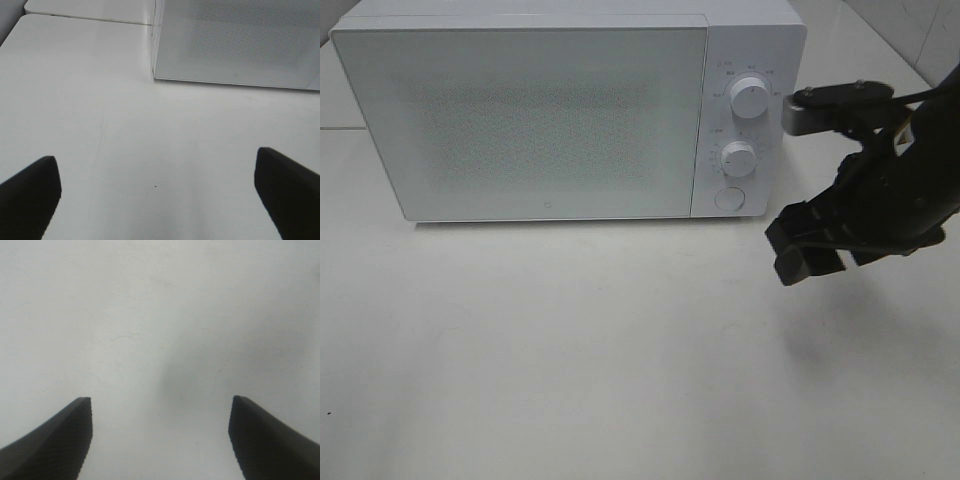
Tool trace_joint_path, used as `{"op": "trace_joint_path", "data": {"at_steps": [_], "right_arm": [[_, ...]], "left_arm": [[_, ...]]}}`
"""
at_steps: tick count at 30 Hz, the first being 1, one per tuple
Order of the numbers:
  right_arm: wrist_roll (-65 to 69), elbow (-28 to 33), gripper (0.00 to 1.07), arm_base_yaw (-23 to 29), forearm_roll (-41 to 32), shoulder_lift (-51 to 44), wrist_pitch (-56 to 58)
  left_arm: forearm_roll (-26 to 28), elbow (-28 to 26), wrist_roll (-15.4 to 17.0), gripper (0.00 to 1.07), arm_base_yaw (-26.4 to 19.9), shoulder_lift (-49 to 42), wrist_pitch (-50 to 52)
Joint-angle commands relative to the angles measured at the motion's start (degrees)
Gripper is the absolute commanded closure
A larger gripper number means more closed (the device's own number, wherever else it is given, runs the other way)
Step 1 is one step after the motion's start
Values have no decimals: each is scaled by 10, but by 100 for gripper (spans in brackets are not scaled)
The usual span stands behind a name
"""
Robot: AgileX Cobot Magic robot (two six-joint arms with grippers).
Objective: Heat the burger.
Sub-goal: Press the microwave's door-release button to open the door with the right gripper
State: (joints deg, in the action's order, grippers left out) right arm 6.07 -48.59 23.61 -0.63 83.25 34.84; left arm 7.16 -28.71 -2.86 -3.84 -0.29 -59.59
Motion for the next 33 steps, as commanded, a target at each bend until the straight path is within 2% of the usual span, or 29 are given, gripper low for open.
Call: {"op": "trace_joint_path", "data": {"at_steps": [1, 6, 16, 19, 24, 28, 33], "right_arm": [[29, -5, 32, -2, 39, -37, 39], [40, -5, 32, -1, 48, -140, 103], [37, 5, 32, -1, 50, -274, 189], [33, 29, 32, -1, 50, -349, 215], [30, 50, 32, -1, 51, -415, 230], [14, 73, 32, -2, 67, -516, 249], [14, 101, 32, -2, 82, -586, 260]], "left_arm": [[5, 3, 4, 9, -2, -14, 3], [5, 3, 4, 9, -2, -14, 3], [5, 3, 4, 9, -2, -14, 3], [5, 3, 4, 9, -2, -14, 3], [5, 3, 4, 9, -2, -14, 3], [5, 3, 4, 9, -2, -14, 3], [5, 3, 4, 9, -2, -14, 3]]}}
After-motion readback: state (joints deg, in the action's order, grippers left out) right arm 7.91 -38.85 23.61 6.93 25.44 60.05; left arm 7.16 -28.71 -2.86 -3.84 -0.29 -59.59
